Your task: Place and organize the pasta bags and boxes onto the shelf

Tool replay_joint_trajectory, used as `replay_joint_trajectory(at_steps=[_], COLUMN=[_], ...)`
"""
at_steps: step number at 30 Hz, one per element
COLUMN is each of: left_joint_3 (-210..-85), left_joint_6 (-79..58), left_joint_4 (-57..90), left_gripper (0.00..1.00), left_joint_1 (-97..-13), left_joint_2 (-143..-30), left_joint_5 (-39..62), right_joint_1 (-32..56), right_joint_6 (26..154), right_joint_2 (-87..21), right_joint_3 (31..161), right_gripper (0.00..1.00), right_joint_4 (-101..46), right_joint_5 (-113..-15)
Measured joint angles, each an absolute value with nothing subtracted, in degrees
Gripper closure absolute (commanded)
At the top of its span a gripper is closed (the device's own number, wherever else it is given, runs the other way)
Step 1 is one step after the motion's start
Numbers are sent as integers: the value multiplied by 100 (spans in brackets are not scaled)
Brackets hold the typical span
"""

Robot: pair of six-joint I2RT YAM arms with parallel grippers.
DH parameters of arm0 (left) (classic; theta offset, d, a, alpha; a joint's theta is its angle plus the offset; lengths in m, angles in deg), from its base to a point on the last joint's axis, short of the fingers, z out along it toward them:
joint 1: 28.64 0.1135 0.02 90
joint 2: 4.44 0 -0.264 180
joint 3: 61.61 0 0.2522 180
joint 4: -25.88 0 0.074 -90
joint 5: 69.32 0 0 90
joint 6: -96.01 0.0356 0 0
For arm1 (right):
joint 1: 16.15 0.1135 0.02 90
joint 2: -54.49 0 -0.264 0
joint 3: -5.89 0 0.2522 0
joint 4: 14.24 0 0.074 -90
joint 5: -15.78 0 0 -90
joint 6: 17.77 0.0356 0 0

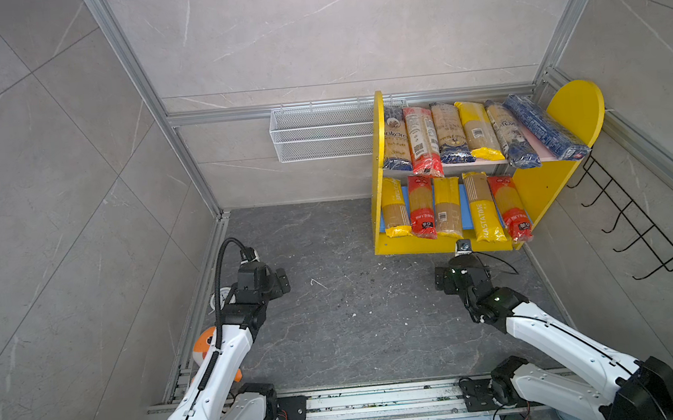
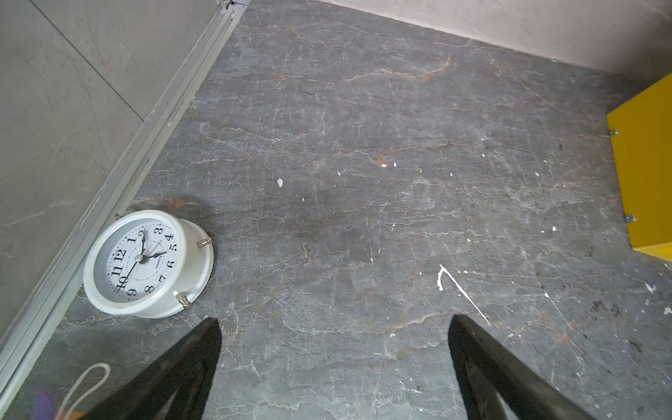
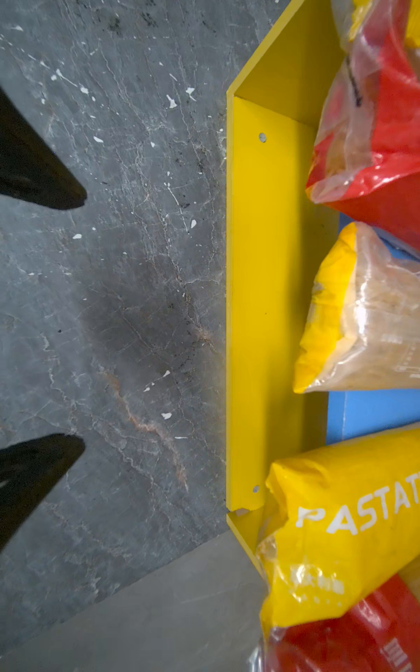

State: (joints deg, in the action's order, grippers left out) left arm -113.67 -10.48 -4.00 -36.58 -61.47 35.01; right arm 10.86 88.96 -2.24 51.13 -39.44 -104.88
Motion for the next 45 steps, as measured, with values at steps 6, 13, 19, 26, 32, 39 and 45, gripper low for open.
replay_joint_trajectory(at_steps=[6, 13, 19, 26, 32, 39, 45], left_joint_3=[-10672, -10401, -9995, -9733, -9518, -9523, -9499], left_joint_6=[-759, -350, -267, -208, -29, 154, 178], left_joint_4=[728, 1952, 3023, 4000, 4874, 5337, 5858], left_gripper=[0, 0, 1, 1, 1, 1, 1], left_joint_1=[-3431, -3149, -2849, -2801, -2731, -2710, -2738], left_joint_2=[-6292, -7114, -7586, -8053, -8239, -8735, -9070], left_joint_5=[3571, 3586, 3540, 3531, 3560, 3501, 3527], right_joint_1=[1149, 1149, 1055, 281, -584, -770, -888], right_joint_6=[8568, 8004, 7816, 7801, 7821, 7771, 7731], right_joint_2=[-53, -379, -899, -1196, -1526, -2532, -2991], right_joint_3=[4700, 4456, 3957, 3795, 3785, 3977, 4163], right_gripper=[0, 0, 0, 0, 0, 0, 0], right_joint_4=[-3282, -2136, -1153, -296, 419, 1168, 1459], right_joint_5=[-10798, -11122, -11307, -11130, -10715, -10260, -9740])
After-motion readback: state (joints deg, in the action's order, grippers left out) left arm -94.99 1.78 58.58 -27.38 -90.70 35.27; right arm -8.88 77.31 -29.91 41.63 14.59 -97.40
